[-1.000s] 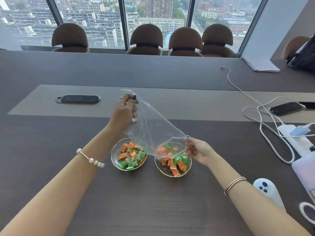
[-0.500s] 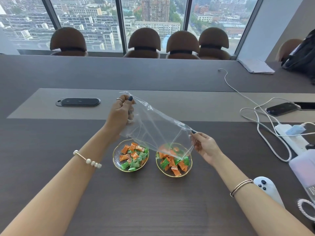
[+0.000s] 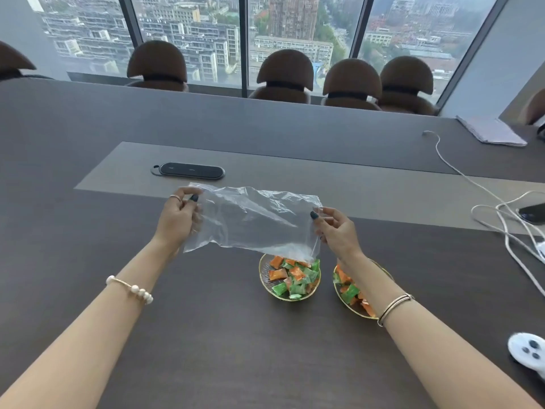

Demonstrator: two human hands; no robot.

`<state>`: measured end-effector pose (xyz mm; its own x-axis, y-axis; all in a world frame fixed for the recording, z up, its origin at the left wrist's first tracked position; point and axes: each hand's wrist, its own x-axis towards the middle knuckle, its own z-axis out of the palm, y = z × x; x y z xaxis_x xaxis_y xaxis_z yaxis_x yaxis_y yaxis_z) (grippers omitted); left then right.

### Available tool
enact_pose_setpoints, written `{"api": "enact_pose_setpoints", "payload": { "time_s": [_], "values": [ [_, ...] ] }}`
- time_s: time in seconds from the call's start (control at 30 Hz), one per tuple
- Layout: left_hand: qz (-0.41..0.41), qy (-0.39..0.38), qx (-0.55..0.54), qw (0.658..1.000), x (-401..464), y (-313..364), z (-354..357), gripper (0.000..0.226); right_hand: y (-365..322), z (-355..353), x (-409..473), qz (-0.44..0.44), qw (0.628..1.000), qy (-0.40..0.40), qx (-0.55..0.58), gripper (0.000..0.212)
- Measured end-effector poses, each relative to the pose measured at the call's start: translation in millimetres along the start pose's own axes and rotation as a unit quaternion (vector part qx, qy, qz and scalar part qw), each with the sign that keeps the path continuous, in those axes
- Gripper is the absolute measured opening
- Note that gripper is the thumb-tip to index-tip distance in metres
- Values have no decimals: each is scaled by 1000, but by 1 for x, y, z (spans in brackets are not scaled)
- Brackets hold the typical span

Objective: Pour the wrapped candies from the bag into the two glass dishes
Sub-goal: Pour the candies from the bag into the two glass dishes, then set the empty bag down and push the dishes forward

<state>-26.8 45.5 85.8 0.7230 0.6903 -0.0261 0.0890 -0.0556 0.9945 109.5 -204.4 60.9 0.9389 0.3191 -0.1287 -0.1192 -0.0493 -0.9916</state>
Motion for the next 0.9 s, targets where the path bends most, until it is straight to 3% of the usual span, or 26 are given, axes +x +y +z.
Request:
{"api": "enact_pose_setpoints", "payload": {
  "time_s": [0.27,0.4,0.53,0.63,0.73,0.8,0.9],
  "values": [
    [-47,68,93,992,27,-74,-119,21,38,123,5,39,998,-18,-40,23],
    [-67,108,172,977,30,-104,-151,32,63,163,6,47,994,-25,-96,23],
    [-50,63,327,942,40,-131,-161,28,90,180,10,51,976,5,-211,14],
    [-87,17,357,930,48,-146,-153,29,105,181,10,70,965,2,-253,11],
    [-143,-22,470,871,51,-150,-142,42,111,176,9,86,950,-48,-296,26],
    [-114,-10,533,839,52,-146,-132,47,109,168,6,83,950,-58,-296,36],
    [-8,26,526,850,50,-129,-102,55,99,140,3,58,969,-11,-240,37]
  ]
}}
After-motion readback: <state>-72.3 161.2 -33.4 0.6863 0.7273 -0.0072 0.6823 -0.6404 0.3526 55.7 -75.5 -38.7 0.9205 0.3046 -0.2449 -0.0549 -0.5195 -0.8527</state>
